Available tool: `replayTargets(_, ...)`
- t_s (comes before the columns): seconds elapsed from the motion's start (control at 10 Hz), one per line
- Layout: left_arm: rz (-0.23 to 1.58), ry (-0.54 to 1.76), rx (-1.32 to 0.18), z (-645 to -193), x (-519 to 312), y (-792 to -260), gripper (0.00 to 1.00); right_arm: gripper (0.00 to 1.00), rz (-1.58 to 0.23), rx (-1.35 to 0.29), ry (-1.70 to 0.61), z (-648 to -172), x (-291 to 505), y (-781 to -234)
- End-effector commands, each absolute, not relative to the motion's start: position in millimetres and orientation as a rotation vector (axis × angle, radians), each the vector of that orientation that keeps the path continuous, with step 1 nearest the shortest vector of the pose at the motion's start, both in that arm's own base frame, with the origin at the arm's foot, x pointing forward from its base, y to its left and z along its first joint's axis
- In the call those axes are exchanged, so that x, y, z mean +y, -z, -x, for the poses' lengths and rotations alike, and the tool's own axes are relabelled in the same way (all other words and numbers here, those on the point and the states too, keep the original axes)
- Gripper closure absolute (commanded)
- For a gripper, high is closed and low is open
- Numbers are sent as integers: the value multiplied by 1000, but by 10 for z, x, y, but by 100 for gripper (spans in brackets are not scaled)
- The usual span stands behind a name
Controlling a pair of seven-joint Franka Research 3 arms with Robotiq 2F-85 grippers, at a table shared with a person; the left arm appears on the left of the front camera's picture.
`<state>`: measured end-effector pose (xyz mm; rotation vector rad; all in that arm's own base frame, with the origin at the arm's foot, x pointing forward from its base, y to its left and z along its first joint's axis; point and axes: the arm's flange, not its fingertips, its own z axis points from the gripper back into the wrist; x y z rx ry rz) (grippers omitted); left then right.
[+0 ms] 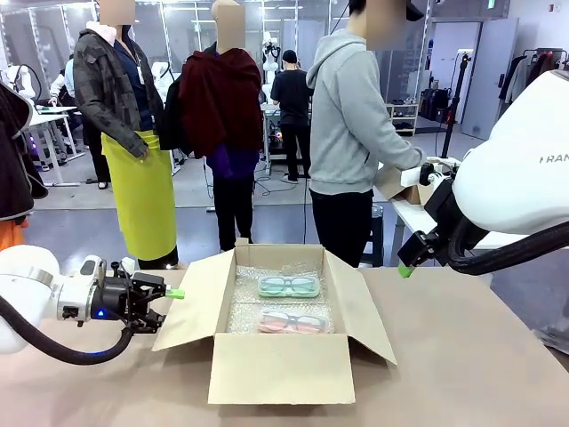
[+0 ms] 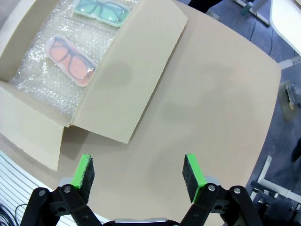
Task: Pack the glasses set securely to prepare it for shipping.
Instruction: Position the Package Box on the left side of the table.
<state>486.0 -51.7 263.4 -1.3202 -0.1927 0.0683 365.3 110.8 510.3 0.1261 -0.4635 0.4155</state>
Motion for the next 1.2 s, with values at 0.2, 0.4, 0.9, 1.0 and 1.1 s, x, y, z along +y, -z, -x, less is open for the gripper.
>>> replayTargets(0.2,1417,-49,-250,-4775,-368,-2804,88,5,-118,-454,-415,-3650,1114,-5118)
replayTargets(0.4,1443,-36,-241,-4751,-408,-2864,100,5,-118,-454,-415,-3650,1114,-5118)
replayTargets(0.9,1414,-36,-206,-4824,-447,-2864,100,5,-118,-454,-415,-3650,1114,-5118)
replayTargets(1.0,1414,-36,-206,-4824,-447,-2864,100,5,-118,-454,-415,-3650,1114,-5118)
replayTargets(1.1,1414,-36,-206,-4824,-447,-2864,100,5,-118,-454,-415,-3650,1114,-5118)
